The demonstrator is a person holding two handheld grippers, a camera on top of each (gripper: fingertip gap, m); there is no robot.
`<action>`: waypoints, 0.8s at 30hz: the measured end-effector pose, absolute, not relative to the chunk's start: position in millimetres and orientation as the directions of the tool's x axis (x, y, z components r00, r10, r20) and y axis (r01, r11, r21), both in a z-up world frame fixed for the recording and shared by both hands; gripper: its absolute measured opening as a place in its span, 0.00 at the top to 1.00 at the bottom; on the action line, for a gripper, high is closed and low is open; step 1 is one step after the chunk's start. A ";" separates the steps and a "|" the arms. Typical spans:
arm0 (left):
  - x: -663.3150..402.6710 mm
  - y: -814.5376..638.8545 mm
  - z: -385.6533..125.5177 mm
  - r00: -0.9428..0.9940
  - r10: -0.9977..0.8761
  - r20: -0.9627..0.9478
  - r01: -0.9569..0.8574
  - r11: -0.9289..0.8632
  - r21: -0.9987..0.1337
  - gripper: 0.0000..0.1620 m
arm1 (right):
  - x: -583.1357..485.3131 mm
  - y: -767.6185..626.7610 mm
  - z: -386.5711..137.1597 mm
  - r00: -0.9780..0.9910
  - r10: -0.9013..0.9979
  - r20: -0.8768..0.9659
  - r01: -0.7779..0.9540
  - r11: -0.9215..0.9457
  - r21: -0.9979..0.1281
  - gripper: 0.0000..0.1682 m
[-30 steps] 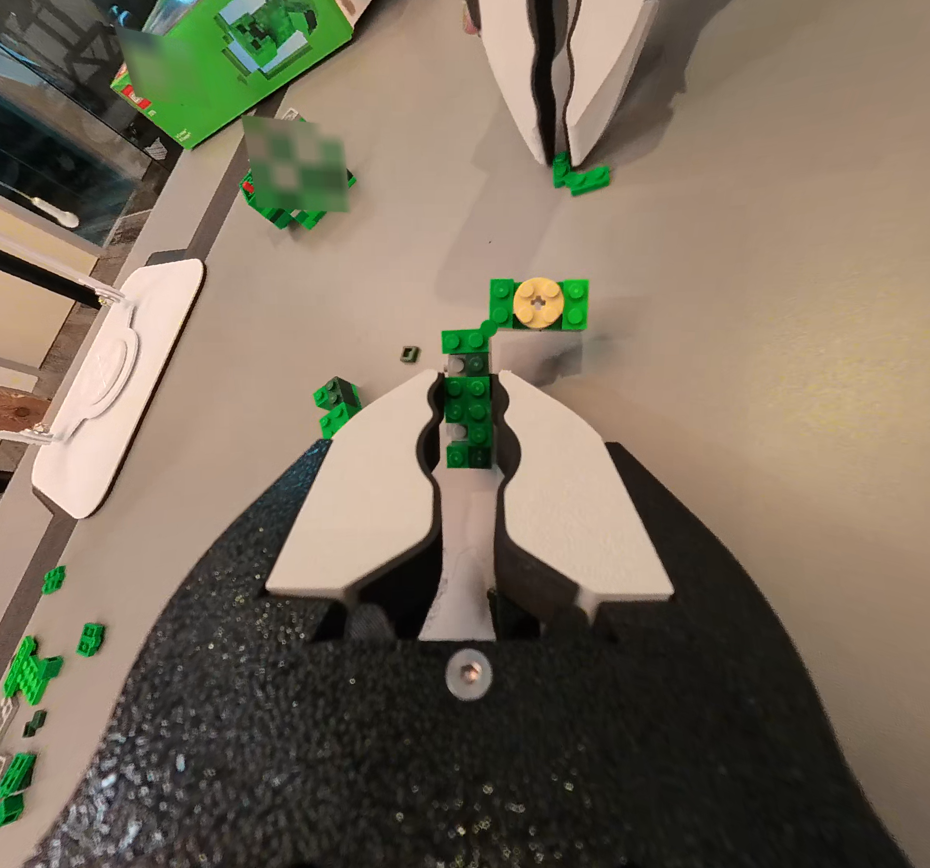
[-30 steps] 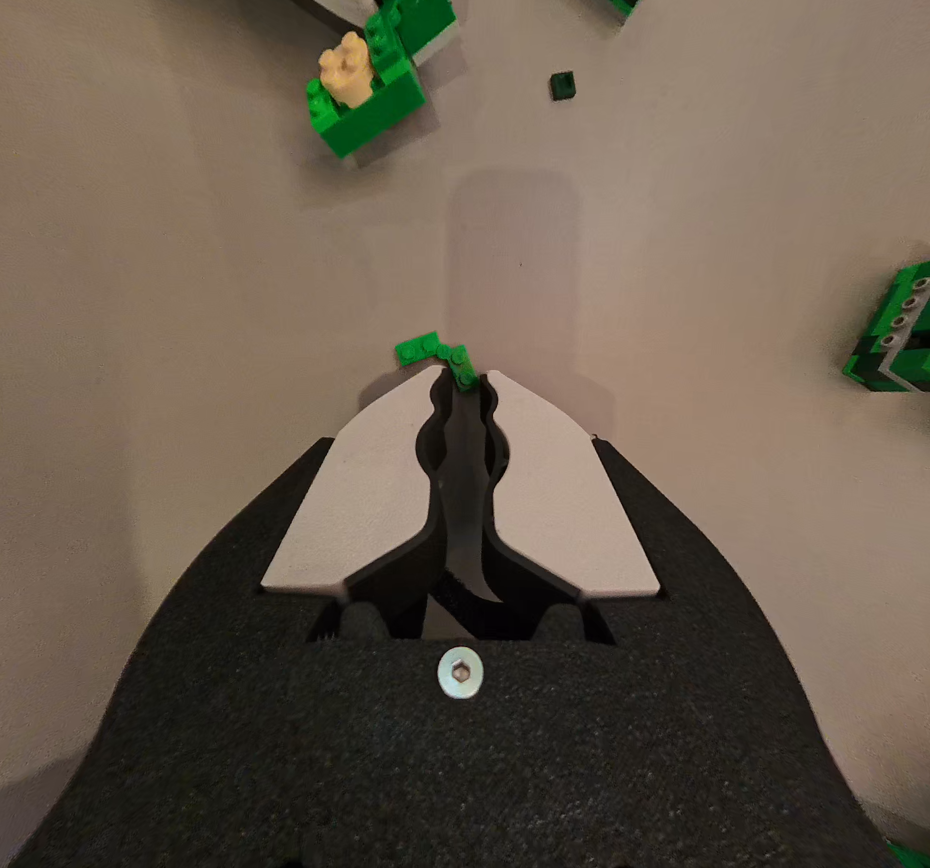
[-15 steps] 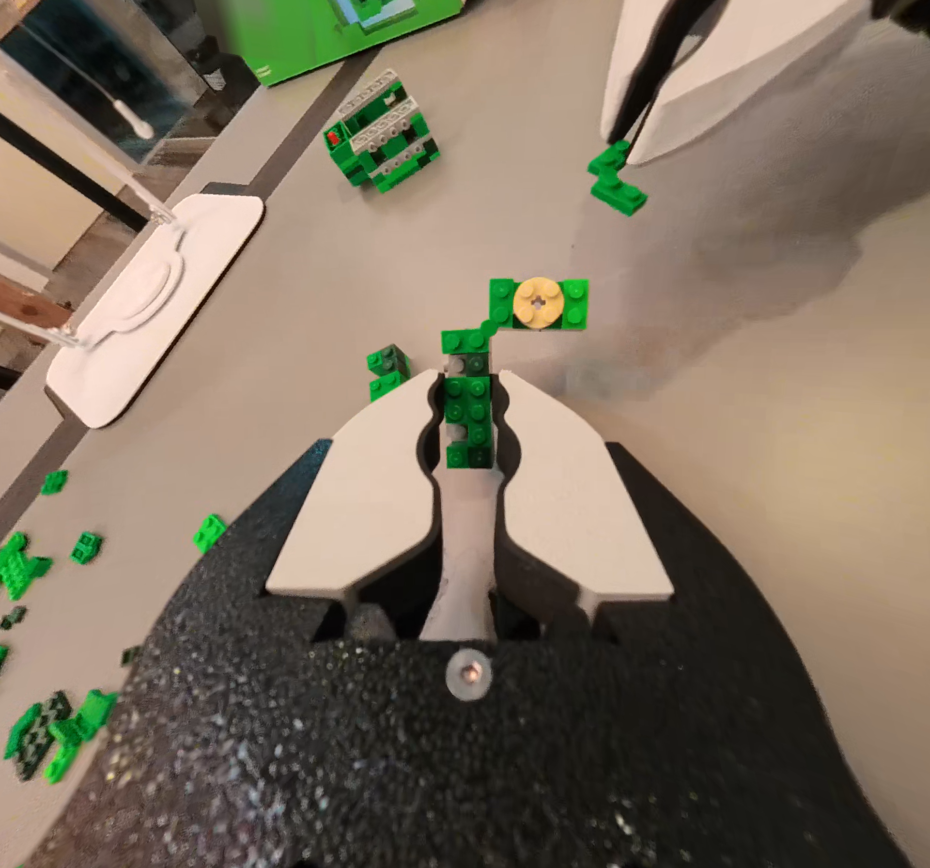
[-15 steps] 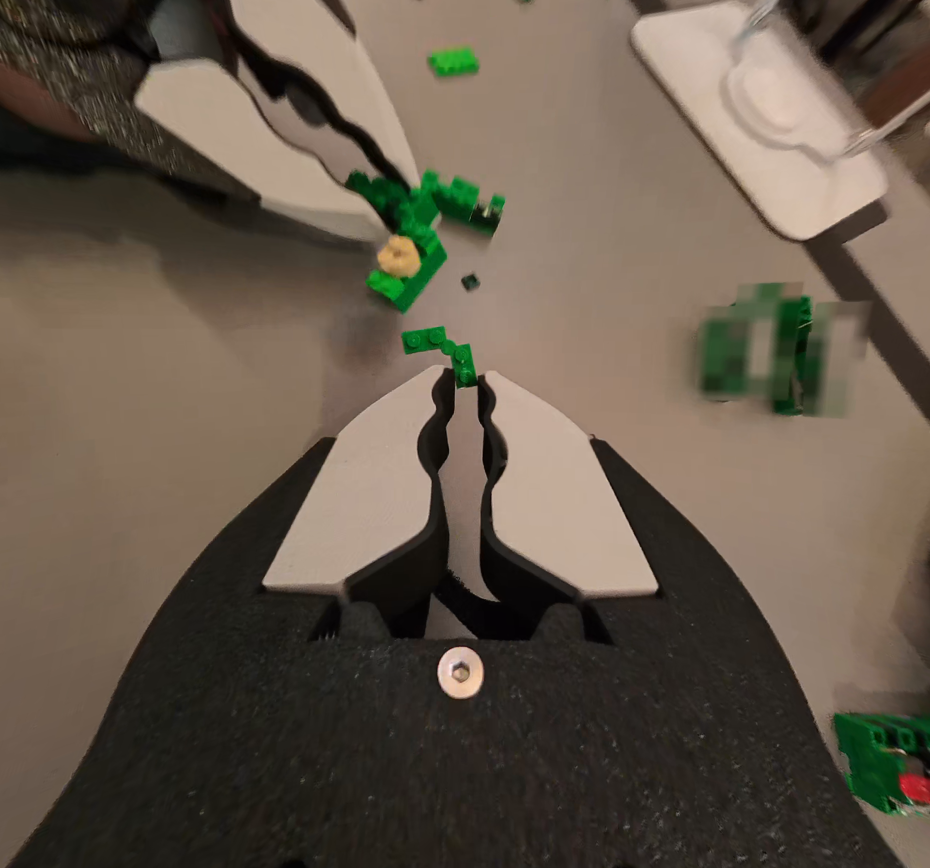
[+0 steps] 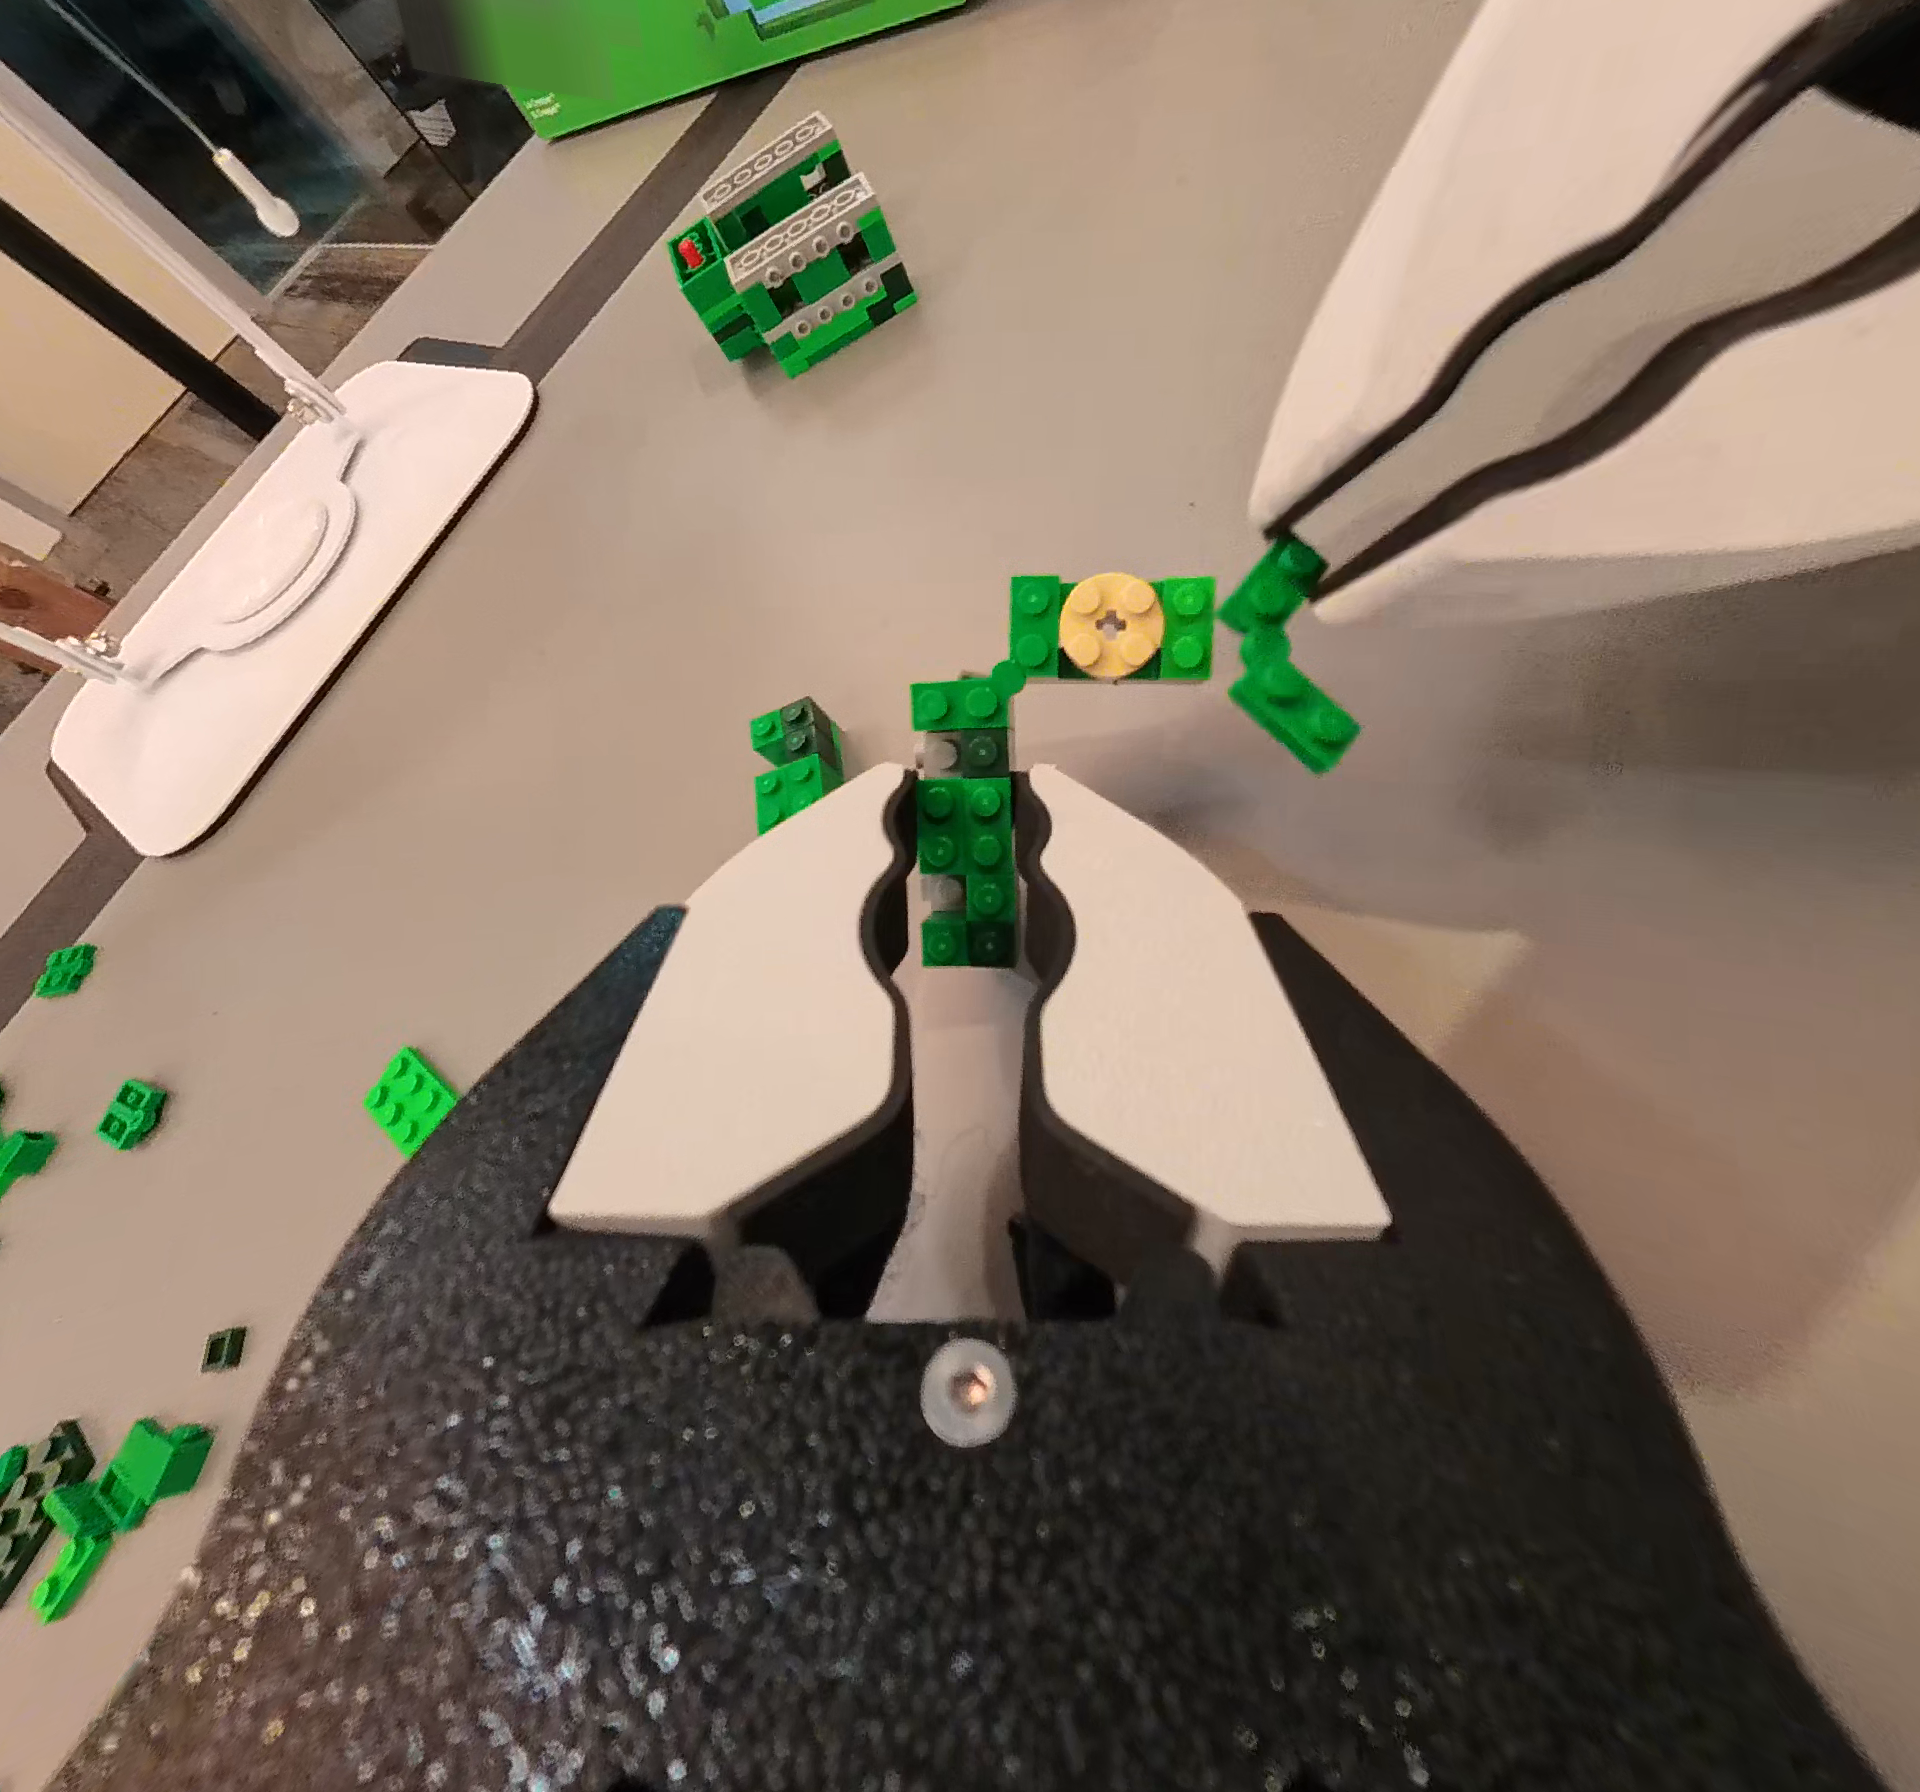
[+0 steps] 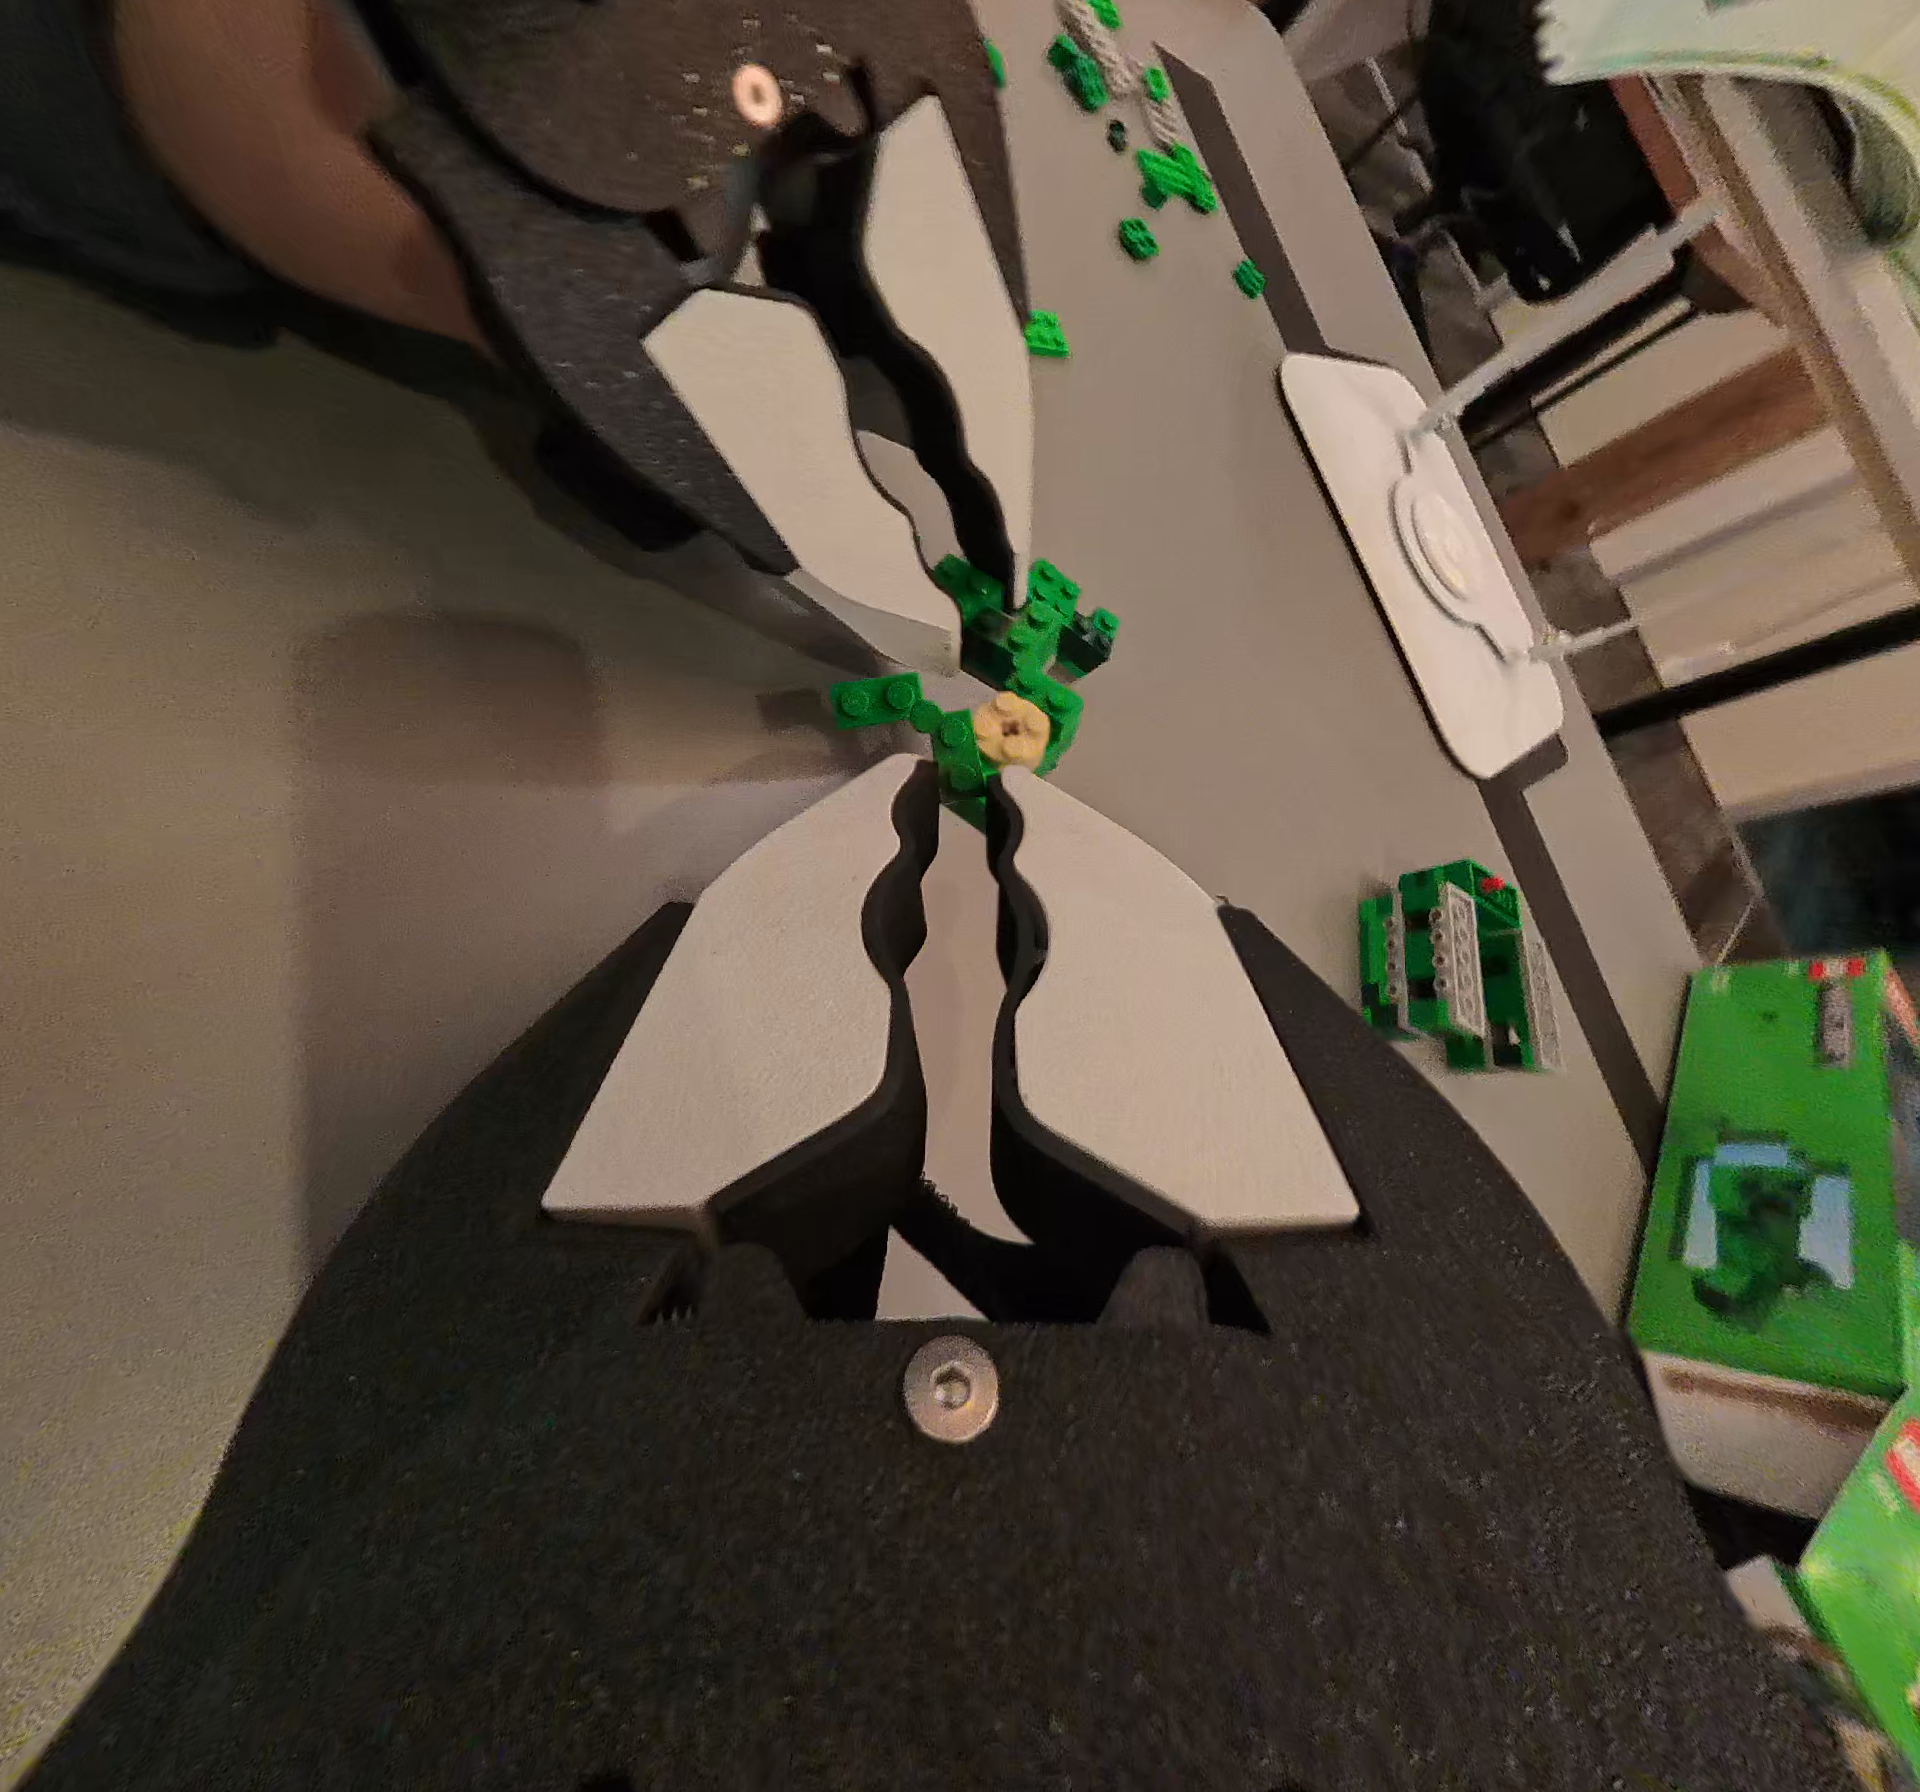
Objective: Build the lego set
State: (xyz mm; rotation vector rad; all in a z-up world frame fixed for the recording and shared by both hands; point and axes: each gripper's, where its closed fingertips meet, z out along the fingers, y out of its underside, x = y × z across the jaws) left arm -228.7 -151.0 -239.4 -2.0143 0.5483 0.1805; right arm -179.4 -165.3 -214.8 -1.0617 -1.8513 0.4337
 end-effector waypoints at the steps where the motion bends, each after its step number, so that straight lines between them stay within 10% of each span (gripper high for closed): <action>1: -225.3 -151.6 -240.0 0.876 -0.328 -0.352 -0.465 -0.387 -0.796 0.90 | -179.0 -167.7 -216.6 -0.221 0.795 0.564 0.479 0.593 -0.648 0.95; 24: -172.1 -196.3 -261.1 0.689 -0.697 -0.197 -0.632 -0.446 -0.634 0.90 | -134.0 -210.5 -246.2 -0.614 0.739 0.275 0.478 0.627 -0.615 0.95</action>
